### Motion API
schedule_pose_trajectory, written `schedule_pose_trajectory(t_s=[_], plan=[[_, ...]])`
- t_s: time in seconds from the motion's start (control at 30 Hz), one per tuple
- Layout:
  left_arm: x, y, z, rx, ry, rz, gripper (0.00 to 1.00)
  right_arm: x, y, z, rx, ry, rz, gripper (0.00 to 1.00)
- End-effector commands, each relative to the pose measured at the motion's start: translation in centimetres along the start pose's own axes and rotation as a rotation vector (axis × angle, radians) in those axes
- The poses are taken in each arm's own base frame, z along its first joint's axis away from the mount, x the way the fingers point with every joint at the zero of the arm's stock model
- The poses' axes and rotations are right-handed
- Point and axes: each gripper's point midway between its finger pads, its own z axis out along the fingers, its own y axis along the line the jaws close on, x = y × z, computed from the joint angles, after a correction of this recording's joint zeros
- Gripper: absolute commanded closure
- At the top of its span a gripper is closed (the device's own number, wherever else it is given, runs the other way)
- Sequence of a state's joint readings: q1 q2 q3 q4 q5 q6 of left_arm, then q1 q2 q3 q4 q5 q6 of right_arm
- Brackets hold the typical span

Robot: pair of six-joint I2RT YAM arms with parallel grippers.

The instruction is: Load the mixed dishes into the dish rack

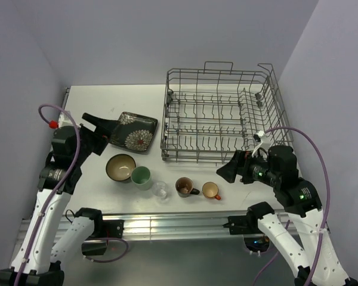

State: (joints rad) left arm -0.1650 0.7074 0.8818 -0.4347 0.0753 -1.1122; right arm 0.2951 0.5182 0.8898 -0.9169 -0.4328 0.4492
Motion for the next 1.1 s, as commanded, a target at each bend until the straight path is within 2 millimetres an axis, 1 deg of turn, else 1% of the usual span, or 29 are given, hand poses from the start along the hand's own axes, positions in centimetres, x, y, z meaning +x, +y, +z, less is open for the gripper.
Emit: schedule_pose_trajectory(t_s=[0.0, 0.03, 0.07, 0.13, 0.17, 0.2, 0.23, 0.27, 0.3, 0.33, 0.37, 0.4, 0.47, 0.5, 0.57, 0.6, 0.63, 0.7, 0.77, 0.8, 0.87, 1.07], plan=[[0.9, 0.9, -0.3, -0.098, 0.085, 0.028, 0.08, 0.9, -2.0, -0.2, 0.106, 0.039, -0.01, 0.0], [1.1, 2.7, -0.5, -0.184, 0.096, 0.056, 0.15, 0.9, -2.6, -0.2, 0.142, 0.035, -0.005, 0.0], [1.1, 3.6, -0.6, -0.24, 0.1, 0.071, 0.16, 0.7, -3.1, -0.2, 0.172, 0.027, -0.009, 0.0], [0.2, 4.9, -0.8, -0.33, 0.075, 0.118, 0.16, 0.8, -3.1, -0.1, 0.175, 0.042, 0.0, 0.0], [0.0, 5.5, -1.0, -0.361, 0.077, 0.14, 0.17, 0.8, -2.9, -0.1, 0.167, 0.047, 0.001, 0.0], [-0.5, 5.3, -0.8, -0.378, 0.068, 0.159, 0.18, 1.1, -2.8, 0.1, 0.157, 0.075, 0.008, 0.0], [-0.9, 5.7, -0.9, -0.407, 0.06, 0.184, 0.19, 1.2, -2.8, 0.2, 0.159, 0.089, 0.007, 0.0], [-1.3, 7.0, -1.2, -0.485, 0.046, 0.199, 0.2, 1.3, -2.8, 0.3, 0.161, 0.101, 0.008, 0.0], [-1.3, 8.0, -0.8, -0.548, 0.061, 0.206, 0.21, 1.5, -3.1, 0.4, 0.177, 0.119, 0.014, 0.0], [-1.0, 9.1, -0.8, -0.605, 0.083, 0.214, 0.23, 1.2, -3.0, 0.4, 0.181, 0.117, 0.011, 0.0], [-0.4, 10.9, -1.4, -0.694, 0.126, 0.223, 0.24, 1.2, -3.0, 0.4, 0.182, 0.119, 0.008, 0.0], [0.7, 12.9, -1.1, -0.774, 0.181, 0.223, 0.25, 1.0, -2.9, 0.3, 0.178, 0.116, 0.004, 0.0], [2.0, 14.9, -1.5, -0.843, 0.225, 0.195, 0.26, 0.4, -2.3, 0.0, 0.164, 0.101, -0.002, 0.0], [3.3, 16.0, -1.6, -0.841, 0.255, 0.171, 0.26, 0.3, -2.2, 0.0, 0.159, 0.094, -0.001, 0.0], [4.4, 16.6, -1.5, -0.819, 0.254, 0.107, 0.28, 0.2, -1.8, 0.0, 0.143, 0.092, 0.003, 0.0], [5.5, 17.4, -1.8, -0.814, 0.27, 0.081, 0.29, 0.1, -1.7, 0.0, 0.136, 0.087, 0.004, 0.0], [5.7, 17.4, -1.4, -0.793, 0.261, 0.056, 0.32, 0.3, -1.6, 0.1, 0.128, 0.094, 0.01, 0.0], [6.7, 18.6, -1.7, -0.81, 0.28, 0.031, 0.33, 0.3, -1.4, 0.0, 0.118, 0.089, 0.012, 0.0], [6.8, 19.2, -1.7, -0.828, 0.279, 0.036, 0.33, 0.5, -1.3, -0.1, 0.112, 0.09, 0.015, 0.0], [6.7, 19.8, -1.8, -0.853, 0.27, 0.052, 0.33, 0.5, -1.3, -0.1, 0.11, 0.088, 0.014, 0.0], [6.6, 20.3, -1.5, -0.855, 0.266, 0.068, 0.33, 0.6, -1.3, -0.2, 0.11, 0.09, 0.013, 0.0], [7.5, 22.2, 0.2, -0.881, 0.303, 0.048, 0.35, 0.6, -1.3, -0.4, 0.111, 0.085, 0.01, 0.0]])
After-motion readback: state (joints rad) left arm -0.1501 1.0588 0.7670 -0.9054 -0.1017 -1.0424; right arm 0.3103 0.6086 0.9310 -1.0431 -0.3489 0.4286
